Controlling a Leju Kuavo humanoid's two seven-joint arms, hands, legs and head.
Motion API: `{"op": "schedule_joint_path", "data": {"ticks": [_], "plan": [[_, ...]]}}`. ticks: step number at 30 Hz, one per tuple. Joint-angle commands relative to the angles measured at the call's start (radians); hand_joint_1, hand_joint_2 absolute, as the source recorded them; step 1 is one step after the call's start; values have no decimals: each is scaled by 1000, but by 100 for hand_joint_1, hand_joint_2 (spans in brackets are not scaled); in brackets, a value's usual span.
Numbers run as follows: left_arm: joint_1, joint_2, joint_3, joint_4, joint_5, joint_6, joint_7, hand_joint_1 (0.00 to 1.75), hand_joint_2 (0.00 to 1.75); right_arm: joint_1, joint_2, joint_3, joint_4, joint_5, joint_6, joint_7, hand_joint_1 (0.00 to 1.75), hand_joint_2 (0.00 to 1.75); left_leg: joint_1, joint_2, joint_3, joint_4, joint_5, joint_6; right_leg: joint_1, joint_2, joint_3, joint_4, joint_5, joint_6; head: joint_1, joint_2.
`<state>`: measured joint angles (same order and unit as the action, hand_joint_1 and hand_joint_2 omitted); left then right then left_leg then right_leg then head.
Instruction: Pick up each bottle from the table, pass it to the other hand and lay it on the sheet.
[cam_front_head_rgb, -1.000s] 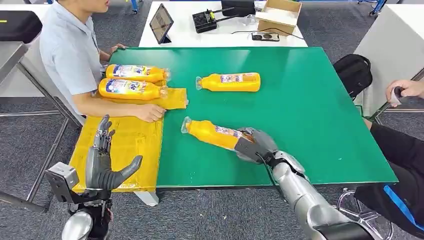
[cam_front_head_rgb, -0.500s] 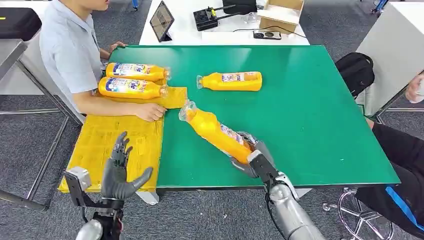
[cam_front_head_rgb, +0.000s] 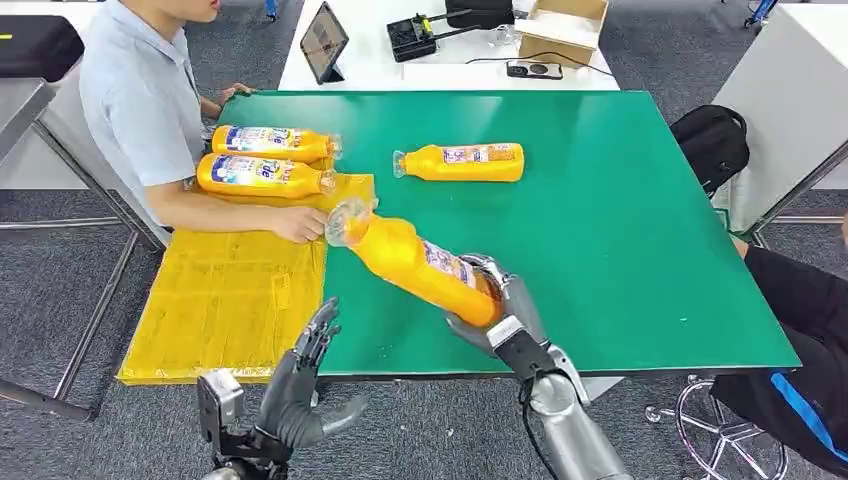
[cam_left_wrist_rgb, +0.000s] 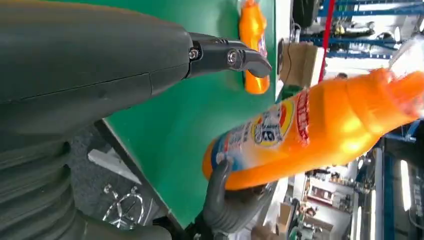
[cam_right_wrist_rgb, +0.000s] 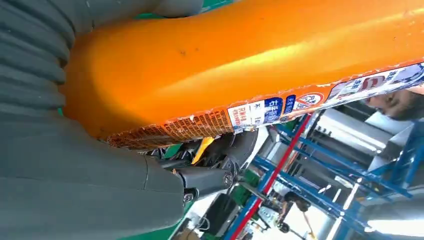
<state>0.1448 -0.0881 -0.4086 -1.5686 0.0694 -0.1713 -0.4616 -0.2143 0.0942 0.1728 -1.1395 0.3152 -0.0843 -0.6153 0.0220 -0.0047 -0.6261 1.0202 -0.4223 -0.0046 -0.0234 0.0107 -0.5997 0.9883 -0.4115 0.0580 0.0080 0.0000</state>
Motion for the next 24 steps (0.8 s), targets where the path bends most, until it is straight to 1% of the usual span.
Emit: {"op": "schedule_joint_path", "data": {"ticks": [1,4,6,8,9,13,14,16,17,18,19,21,23,24], "plan": [[-60,-21,-48,43,-22,61,29,0,175,10,44,141,2,49,-16,-12,175,175,0,1,3,-1,-1,1,1,0,3,-1,-1,-2,0,0],[-78,-41,-57,54,-25,76,44,0,175,28,55,178,-9,70,-41,-18,175,175,0,1,3,0,-1,1,1,-1,2,0,-1,-3,0,0],[-93,-53,-55,70,8,87,66,0,175,32,51,223,-19,78,-49,-44,175,175,0,-1,4,-1,-2,1,1,-2,4,-1,-2,-3,0,0],[-113,-62,-48,85,63,80,82,0,175,29,57,279,-11,102,-69,-78,175,175,0,0,2,-1,-1,1,0,-1,2,-1,-1,-2,0,0],[-129,-65,-48,92,91,79,87,0,175,26,53,327,-23,109,-86,-83,175,175,0,0,2,-1,0,1,0,0,1,-1,0,-2,0,0],[-140,-67,-49,96,97,80,91,0,175,25,58,341,-14,109,-101,-83,175,175,0,1,3,-1,-1,1,1,-1,3,-1,-1,-3,0,0],[-139,-69,-47,95,118,75,93,0,175,21,47,357,-21,99,-95,-83,175,175,0,0,3,-1,-1,1,0,-2,2,-1,-1,-2,0,0],[-160,-73,-49,88,217,50,76,0,175,-2,12,469,-33,75,-148,-83,175,175,0,-1,3,-1,-1,1,1,-2,3,-1,-1,-3,0,0],[-170,-78,-47,81,230,49,74,0,175,-1,14,487,-39,60,-143,-83,175,175,0,0,5,-1,-2,2,1,-2,5,-2,-2,-4,0,0],[-177,-86,-43,65,274,36,64,0,175,-2,11,514,-35,32,-137,-83,175,175,0,0,2,0,-1,1,1,-1,2,-1,-1,-2,0,0],[-183,-81,-51,51,310,22,66,0,175,-8,5,541,-21,29,-158,-83,175,175,0,0,1,0,-1,1,1,-1,1,0,-1,-2,0,0],[-192,-78,-51,19,359,-7,50,0,175,-11,4,546,11,3,-153,-83,175,175,0,1,3,0,-1,1,1,0,2,-1,-1,-3,0,0],[-192,-68,-52,-9,386,-29,37,0,175,-8,-1,541,33,-24,-159,-83,175,175,0,-1,1,0,0,1,1,-2,1,0,-1,-2,0,0],[-182,-66,-49,-32,396,-36,27,0,175,1,-2,538,44,-28,-168,-83,175,175,0,-2,3,-1,-1,1,1,-3,3,-1,-2,-3,0,0]]}}
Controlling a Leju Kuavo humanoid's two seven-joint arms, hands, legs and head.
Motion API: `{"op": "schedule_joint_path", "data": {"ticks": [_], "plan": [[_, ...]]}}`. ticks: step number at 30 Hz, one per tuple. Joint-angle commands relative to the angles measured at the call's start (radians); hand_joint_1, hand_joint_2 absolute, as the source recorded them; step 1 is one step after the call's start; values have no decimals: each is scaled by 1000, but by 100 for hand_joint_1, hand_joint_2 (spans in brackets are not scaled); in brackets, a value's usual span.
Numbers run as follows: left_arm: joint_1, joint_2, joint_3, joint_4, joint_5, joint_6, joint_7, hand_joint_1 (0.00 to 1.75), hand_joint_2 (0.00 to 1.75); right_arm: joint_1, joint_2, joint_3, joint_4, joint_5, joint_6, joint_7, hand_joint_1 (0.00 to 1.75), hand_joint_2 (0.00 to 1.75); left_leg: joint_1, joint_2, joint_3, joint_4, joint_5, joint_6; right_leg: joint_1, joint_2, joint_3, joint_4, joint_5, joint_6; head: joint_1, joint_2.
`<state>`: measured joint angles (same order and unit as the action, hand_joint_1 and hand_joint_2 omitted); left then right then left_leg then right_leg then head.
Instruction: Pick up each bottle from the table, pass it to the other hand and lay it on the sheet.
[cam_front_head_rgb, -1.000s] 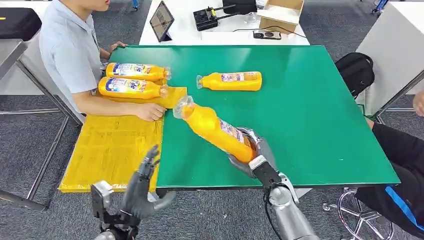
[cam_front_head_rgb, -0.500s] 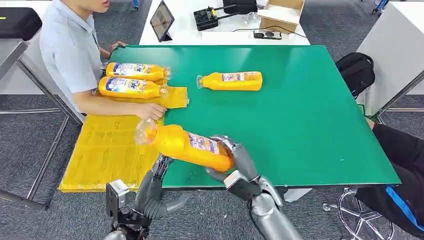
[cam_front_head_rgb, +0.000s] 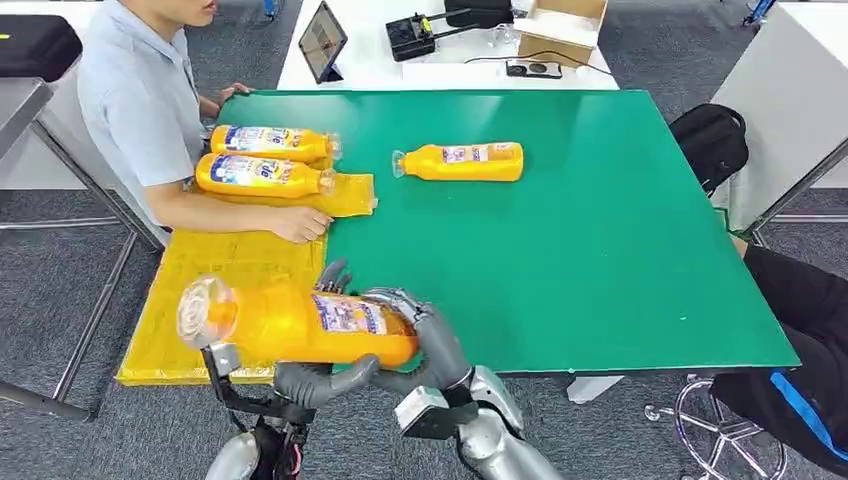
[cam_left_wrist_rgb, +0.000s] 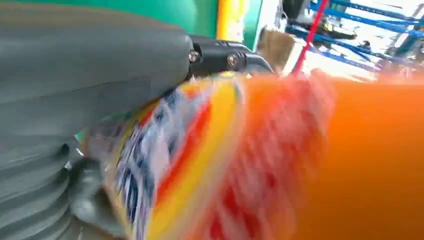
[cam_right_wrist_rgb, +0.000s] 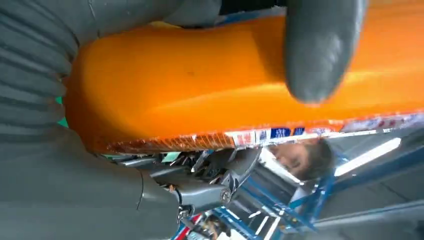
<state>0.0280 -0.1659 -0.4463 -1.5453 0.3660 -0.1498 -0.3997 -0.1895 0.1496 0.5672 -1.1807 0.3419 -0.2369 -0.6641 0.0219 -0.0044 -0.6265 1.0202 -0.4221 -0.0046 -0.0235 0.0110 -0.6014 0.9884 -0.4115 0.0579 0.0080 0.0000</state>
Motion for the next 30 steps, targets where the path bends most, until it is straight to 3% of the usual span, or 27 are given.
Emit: {"op": "schedule_joint_path", "data": {"ticks": [1,5,6,7,8,11,13,17,18,20,22,23,27,30], "plan": [[-62,12,-10,-61,100,-58,-38,0,175,-21,-57,143,89,-56,-15,-34,175,175,1,-2,2,-1,0,1,1,-3,3,-1,-1,-2,0,0],[-46,7,9,-102,112,-51,-71,0,175,-6,-49,127,144,-48,1,-34,175,175,1,-2,3,-1,-1,1,1,-4,4,-2,-1,-2,0,0],[-47,5,14,-104,118,-49,-73,98,175,-5,-46,121,166,-43,9,-34,175,175,1,-2,3,-1,-1,1,1,-3,3,-2,-1,-2,0,0],[-47,1,22,-103,129,-45,-71,155,175,2,-45,116,176,-42,12,-34,175,175,1,-3,4,-1,-1,1,2,-4,5,-2,-1,-2,0,0],[-48,2,24,-101,141,-51,-64,175,175,4,-42,110,199,-27,19,-34,175,175,1,-3,6,-2,-1,2,2,-5,7,-3,-2,-3,0,0],[-51,12,18,-92,138,-68,-62,175,175,13,-46,101,211,-6,6,-34,175,175,1,-5,4,-2,0,1,2,-6,5,-3,-2,-3,0,0],[-45,14,17,-92,132,-77,-64,175,175,18,-43,82,226,12,-7,-34,162,175,1,-5,6,-3,-1,2,2,-7,7,-3,-2,-3,0,0],[-45,14,17,-92,132,-77,-64,175,175,18,-43,82,226,12,-7,-34,162,175,1,-4,5,-2,-1,2,2,-7,5,-3,-2,-3,0,0],[-40,14,18,-92,129,-82,-63,175,175,22,-39,67,224,36,-9,-29,141,175,1,-3,2,-1,0,1,1,-5,1,-2,-1,-2,0,0],[-36,11,28,-83,107,-85,-58,175,175,33,-36,42,217,100,-12,-6,2,175,1,-4,3,-2,0,1,1,-6,3,-2,-2,-2,0,0],[-33,10,43,-72,95,-81,-56,175,175,46,-39,36,196,136,-13,4,0,175,1,-4,3,-2,0,1,1,-6,3,-3,-2,-2,0,0],[-35,8,50,-64,93,-81,-51,175,175,52,-44,36,181,159,-27,0,0,0,1,-5,5,-2,-1,1,2,-7,5,-3,-2,-3,0,0],[-55,10,78,-25,62,-63,-30,175,175,85,-54,41,68,206,-81,-34,0,0,1,-1,2,-1,-1,1,2,-3,2,-2,-1,-3,0,0],[-113,43,99,76,-89,79,58,175,175,89,-81,107,-48,193,-181,-34,0,0,0,-3,0,-1,0,1,1,-5,-1,-1,-1,-2,0,0]]}}
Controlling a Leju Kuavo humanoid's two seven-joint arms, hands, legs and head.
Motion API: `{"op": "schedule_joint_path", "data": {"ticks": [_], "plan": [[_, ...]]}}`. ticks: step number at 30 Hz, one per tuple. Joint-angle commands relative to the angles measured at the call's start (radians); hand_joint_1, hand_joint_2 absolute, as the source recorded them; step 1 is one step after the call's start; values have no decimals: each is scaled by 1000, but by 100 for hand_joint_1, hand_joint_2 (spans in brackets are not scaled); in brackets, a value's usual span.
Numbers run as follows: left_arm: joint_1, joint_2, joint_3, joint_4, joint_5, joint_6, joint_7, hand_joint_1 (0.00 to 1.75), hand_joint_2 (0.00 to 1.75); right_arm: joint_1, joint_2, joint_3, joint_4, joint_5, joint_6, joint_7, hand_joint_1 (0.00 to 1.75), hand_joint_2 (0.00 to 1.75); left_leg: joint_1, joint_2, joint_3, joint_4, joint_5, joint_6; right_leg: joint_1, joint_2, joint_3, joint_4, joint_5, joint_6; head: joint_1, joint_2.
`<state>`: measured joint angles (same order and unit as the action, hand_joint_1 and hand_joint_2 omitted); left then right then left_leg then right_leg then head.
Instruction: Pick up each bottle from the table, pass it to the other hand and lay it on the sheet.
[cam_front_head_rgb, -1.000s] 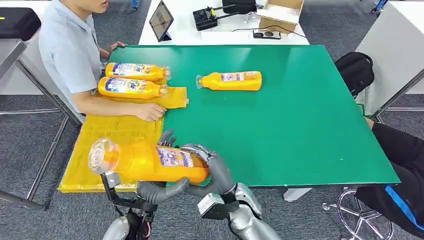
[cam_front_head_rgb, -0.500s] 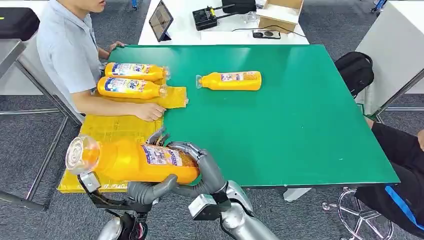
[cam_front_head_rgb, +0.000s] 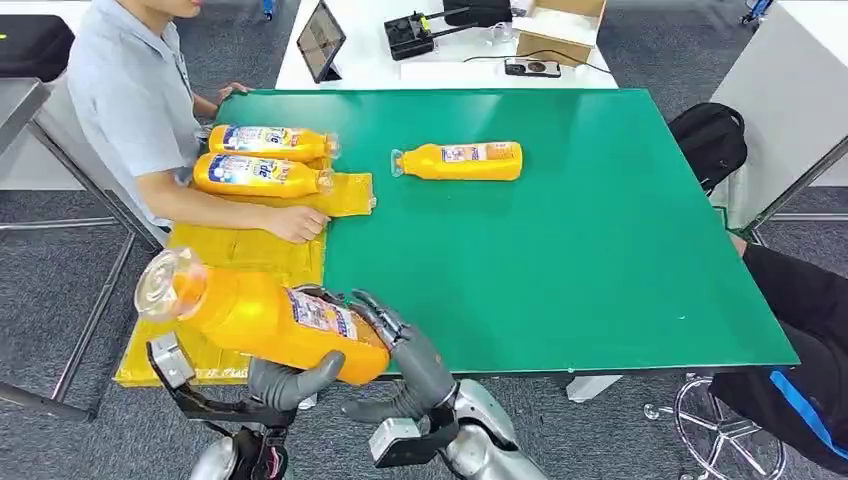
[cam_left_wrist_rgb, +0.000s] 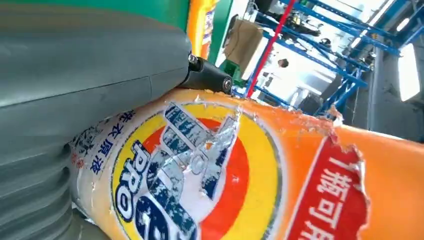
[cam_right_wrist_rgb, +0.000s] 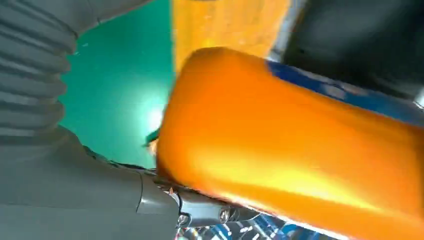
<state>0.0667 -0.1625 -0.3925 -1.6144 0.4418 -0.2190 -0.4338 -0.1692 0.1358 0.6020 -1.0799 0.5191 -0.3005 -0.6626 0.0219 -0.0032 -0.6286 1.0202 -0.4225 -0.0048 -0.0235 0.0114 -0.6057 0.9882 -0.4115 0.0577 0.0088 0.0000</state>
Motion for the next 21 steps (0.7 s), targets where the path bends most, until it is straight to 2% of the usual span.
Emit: {"op": "schedule_joint_path", "data": {"ticks": [1,8,10,12,14,15,17,21], "plan": [[-171,44,57,183,-197,176,113,175,175,61,-79,105,-175,10,-157,-36,0,0,-1,-4,2,-2,1,1,0,-5,3,-1,-1,-2,-1,0],[-193,48,80,232,-204,171,103,175,175,56,-78,114,-175,11,-166,-36,0,0,0,-2,2,-1,0,1,0,-3,4,-1,-1,-1,0,0],[-198,57,73,232,-247,201,129,175,175,40,-100,161,-199,-5,-209,-36,0,0,0,-1,4,-1,0,1,0,-2,6,-1,-1,-2,-1,0],[-253,80,116,320,-293,244,157,175,175,14,-109,207,-223,-9,-297,-36,0,0,0,1,4,-1,-1,1,1,0,6,-1,-1,-3,0,0],[-305,106,141,388,-378,292,142,175,175,4,-111,217,-245,-19,-326,-36,0,0,0,-1,2,-1,1,1,0,-1,4,0,0,-2,-1,0],[-346,126,140,426,-512,364,120,175,175,-1,-113,218,-258,-28,-334,-36,0,0,0,-1,3,-1,0,1,1,-2,5,0,0,-3,-1,0],[-408,125,171,488,-612,383,143,175,175,-7,-115,212,-269,-37,-328,-36,0,0,0,-3,1,-1,1,1,0,-3,4,0,0,-2,-1,0],[-414,124,163,496,-650,392,150,175,175,-8,-117,213,-273,-44,-323,-36,0,0,1,-2,3,-1,1,1,2,-2,5,0,0,-3,-1,0]]}}
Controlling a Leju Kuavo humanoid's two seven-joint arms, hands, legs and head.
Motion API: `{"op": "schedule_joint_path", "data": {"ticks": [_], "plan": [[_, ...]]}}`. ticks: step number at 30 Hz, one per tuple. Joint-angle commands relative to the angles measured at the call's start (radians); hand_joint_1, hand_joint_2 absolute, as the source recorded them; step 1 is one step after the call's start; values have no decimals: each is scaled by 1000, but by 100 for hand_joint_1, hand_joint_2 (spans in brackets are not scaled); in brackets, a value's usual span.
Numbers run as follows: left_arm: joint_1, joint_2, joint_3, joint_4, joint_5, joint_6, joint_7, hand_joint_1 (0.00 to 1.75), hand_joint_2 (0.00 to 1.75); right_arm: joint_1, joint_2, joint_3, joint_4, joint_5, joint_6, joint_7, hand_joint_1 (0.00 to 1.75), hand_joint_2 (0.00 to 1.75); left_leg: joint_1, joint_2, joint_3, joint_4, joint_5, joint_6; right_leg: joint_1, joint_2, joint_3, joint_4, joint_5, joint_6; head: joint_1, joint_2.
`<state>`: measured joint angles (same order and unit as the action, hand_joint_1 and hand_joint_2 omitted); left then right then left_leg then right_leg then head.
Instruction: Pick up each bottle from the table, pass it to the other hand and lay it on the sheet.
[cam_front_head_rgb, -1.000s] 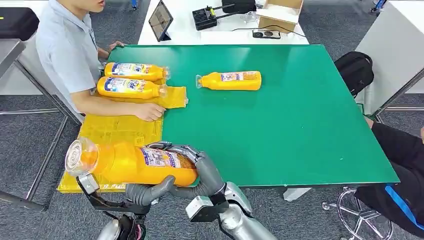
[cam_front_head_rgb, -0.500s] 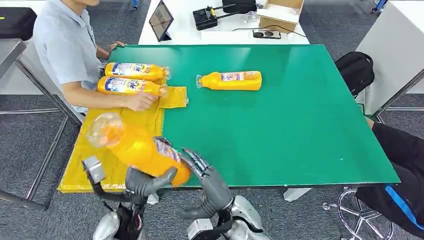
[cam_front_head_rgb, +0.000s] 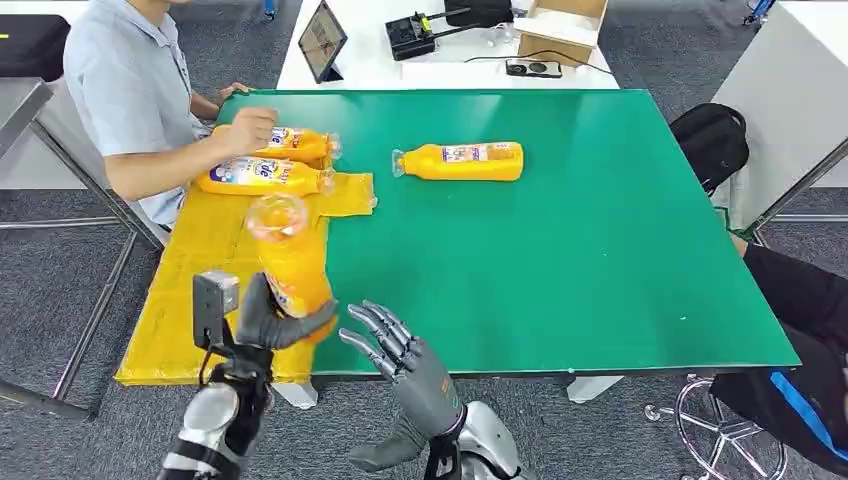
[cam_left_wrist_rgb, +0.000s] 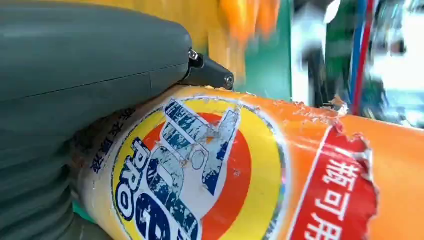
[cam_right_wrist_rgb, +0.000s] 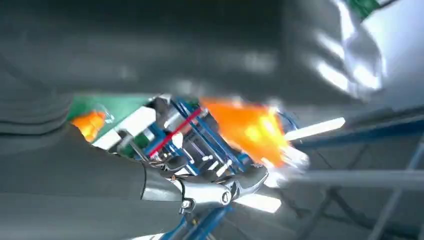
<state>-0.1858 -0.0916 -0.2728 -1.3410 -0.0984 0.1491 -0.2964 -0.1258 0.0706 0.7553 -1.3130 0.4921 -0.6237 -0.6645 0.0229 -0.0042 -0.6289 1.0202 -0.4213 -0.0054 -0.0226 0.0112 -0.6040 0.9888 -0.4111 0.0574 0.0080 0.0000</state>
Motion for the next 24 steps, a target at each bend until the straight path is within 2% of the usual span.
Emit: {"op": "schedule_joint_path", "data": {"ticks": [1,3,5,9,10,13,15,18,24], "plan": [[-179,68,17,240,-230,82,27,175,175,-59,-56,69,-49,-33,-2,-34,0,0,0,-1,2,-1,0,1,0,-2,3,-1,0,-2,0,0],[-269,85,-15,347,-433,96,80,175,175,-83,-65,79,-59,-60,32,-34,0,0,0,-1,3,-1,0,1,0,-2,4,0,-1,-2,0,0],[-380,70,-9,510,-504,52,95,175,175,-94,-59,78,-55,-63,64,-34,0,0,0,-3,0,0,1,0,0,-4,2,0,0,-1,0,0],[-399,65,-5,538,-510,52,89,175,175,-95,-57,79,-52,-63,63,-34,0,0,0,-3,3,0,1,1,0,-4,4,0,-1,-3,0,0],[-427,56,-8,587,-533,57,89,175,175,-98,-59,91,-52,-69,66,-34,0,175,0,-2,3,0,1,1,0,-3,4,0,0,-2,0,0],[-538,33,-44,731,-635,81,107,175,175,-113,-61,111,-37,-100,80,-34,0,175,0,-3,2,0,1,1,0,-4,3,0,0,-1,0,0],[-647,28,-154,851,-821,129,173,175,175,-121,-63,120,-30,-117,99,-34,0,175,0,-6,1,1,1,1,1,-7,3,1,-1,-2,0,0],[-744,11,-248,973,-966,50,235,175,175,-124,-63,122,-26,-128,123,-34,0,175,1,-7,0,2,1,2,1,-8,3,1,-1,-2,0,0],[-776,-10,-322,1058,-1071,-102,280,175,175,-130,-62,126,-5,-160,148,-34,0,175,0,-2,3,0,0,2,0,-3,5,0,0,-1,0,0]]}}
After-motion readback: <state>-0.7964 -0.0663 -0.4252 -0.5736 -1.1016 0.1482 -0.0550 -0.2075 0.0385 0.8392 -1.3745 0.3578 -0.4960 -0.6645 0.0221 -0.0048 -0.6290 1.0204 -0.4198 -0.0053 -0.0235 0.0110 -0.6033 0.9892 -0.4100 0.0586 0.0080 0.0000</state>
